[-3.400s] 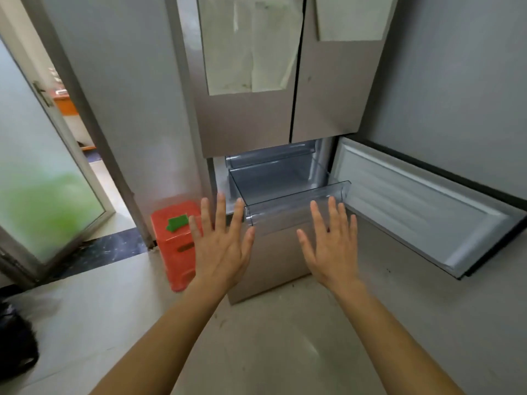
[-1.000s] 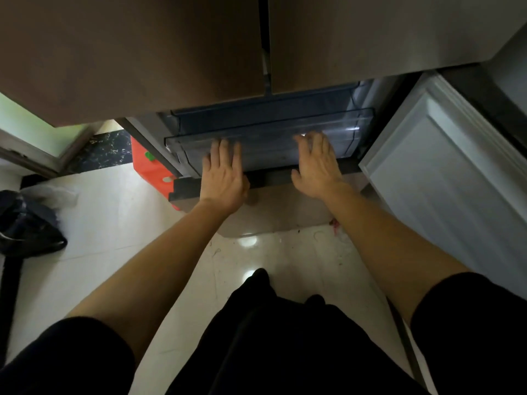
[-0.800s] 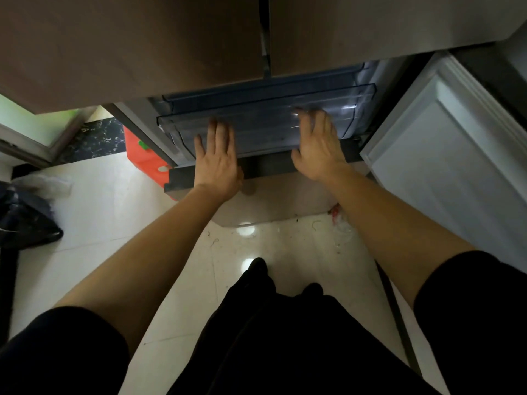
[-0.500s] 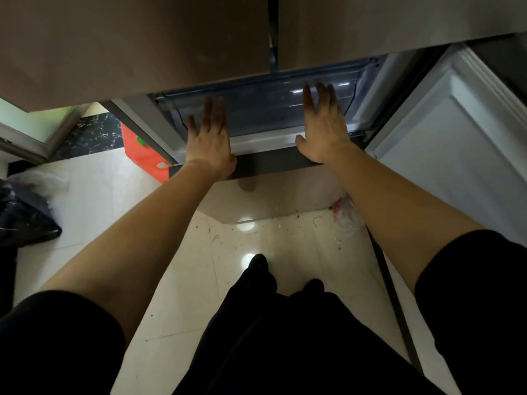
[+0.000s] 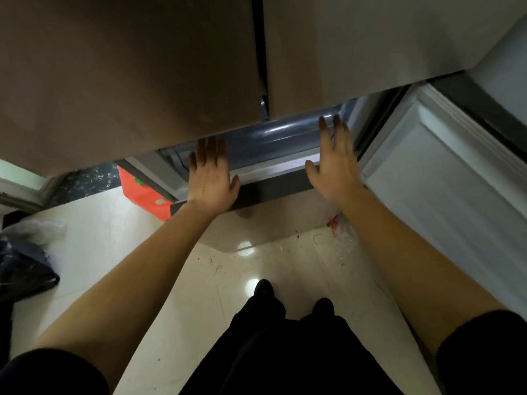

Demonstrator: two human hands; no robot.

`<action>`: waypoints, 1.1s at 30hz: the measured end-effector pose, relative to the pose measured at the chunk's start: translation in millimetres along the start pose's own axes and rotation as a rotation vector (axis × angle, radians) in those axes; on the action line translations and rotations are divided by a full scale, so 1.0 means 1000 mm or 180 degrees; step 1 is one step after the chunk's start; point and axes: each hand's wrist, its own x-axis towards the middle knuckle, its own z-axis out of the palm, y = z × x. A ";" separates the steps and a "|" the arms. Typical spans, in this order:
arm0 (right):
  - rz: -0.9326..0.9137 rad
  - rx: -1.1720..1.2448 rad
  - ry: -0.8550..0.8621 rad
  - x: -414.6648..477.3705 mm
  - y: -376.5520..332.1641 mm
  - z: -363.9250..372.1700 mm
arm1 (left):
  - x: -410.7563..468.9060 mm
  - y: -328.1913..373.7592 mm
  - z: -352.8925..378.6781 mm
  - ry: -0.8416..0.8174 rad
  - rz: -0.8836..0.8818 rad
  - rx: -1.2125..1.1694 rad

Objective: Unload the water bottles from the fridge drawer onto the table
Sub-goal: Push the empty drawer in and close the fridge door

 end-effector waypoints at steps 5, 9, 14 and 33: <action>0.0131 -0.0107 0.0980 -0.044 0.032 -0.054 | 0.018 0.055 -0.010 0.0223 0.0770 -0.0207; 0.0342 -0.0469 0.1800 -0.092 0.070 -0.112 | 0.032 0.139 -0.024 0.0494 0.1775 -0.0517; 0.1097 -0.1088 0.2447 -0.177 0.111 -0.185 | 0.003 0.257 -0.045 0.0760 0.2731 -0.1187; 0.2501 -0.1209 0.0309 -0.309 0.194 -0.268 | -0.095 0.403 -0.071 0.0475 0.1999 -0.1414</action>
